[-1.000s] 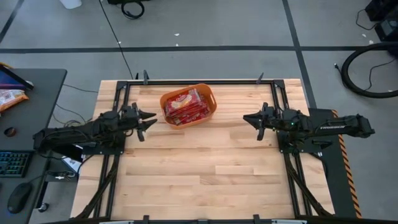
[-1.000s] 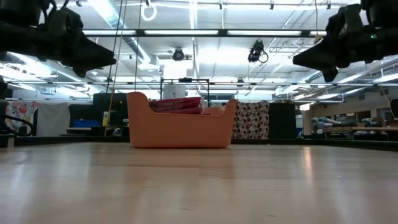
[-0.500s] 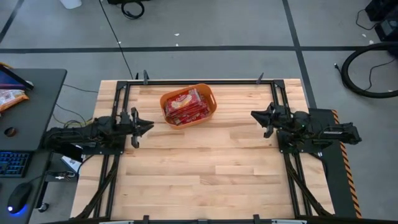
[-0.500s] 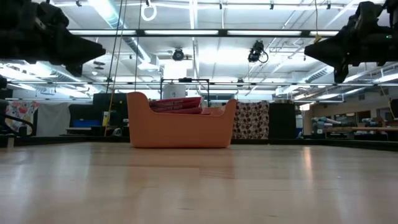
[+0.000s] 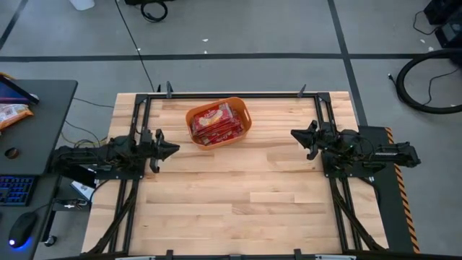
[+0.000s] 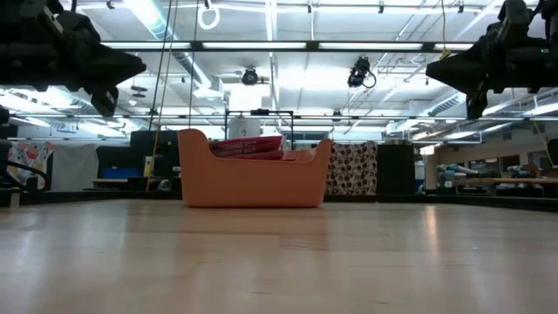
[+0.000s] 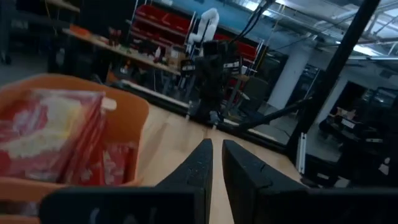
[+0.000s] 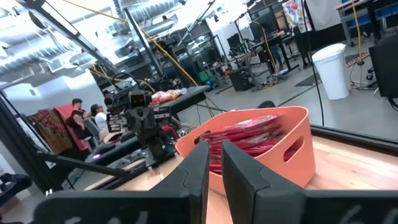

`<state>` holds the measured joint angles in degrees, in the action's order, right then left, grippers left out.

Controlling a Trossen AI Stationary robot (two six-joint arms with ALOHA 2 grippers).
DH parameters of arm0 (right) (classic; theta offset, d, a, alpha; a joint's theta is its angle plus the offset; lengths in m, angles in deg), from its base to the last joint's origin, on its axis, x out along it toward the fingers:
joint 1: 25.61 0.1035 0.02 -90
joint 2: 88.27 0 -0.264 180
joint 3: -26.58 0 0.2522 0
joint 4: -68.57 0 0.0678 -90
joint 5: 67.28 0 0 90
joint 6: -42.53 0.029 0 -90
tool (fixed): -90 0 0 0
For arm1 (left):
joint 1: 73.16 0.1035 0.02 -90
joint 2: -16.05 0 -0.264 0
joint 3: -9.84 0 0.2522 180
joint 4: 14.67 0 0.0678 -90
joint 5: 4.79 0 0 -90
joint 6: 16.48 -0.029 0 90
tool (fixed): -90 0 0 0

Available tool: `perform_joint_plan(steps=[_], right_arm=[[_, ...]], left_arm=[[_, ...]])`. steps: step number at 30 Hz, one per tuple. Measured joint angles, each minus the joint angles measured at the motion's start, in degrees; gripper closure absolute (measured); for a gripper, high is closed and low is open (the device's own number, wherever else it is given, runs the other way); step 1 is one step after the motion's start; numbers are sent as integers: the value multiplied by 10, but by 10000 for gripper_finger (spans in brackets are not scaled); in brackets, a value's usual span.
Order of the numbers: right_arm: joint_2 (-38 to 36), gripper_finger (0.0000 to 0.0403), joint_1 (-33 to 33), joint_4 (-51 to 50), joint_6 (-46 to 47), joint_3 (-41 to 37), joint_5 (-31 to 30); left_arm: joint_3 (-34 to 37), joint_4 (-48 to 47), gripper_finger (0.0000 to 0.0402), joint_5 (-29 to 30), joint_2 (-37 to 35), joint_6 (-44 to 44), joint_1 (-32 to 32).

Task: Sort popcorn bags into baskets
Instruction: Return to Home Position

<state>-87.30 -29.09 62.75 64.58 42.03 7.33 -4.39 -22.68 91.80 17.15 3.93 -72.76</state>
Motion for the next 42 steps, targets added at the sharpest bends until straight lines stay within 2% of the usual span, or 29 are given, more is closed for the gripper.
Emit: perform_joint_plan(steps=[42], right_arm=[[0,355,0,1,-1,0,1]], left_arm=[[1,0,361,0,0,14,0]])
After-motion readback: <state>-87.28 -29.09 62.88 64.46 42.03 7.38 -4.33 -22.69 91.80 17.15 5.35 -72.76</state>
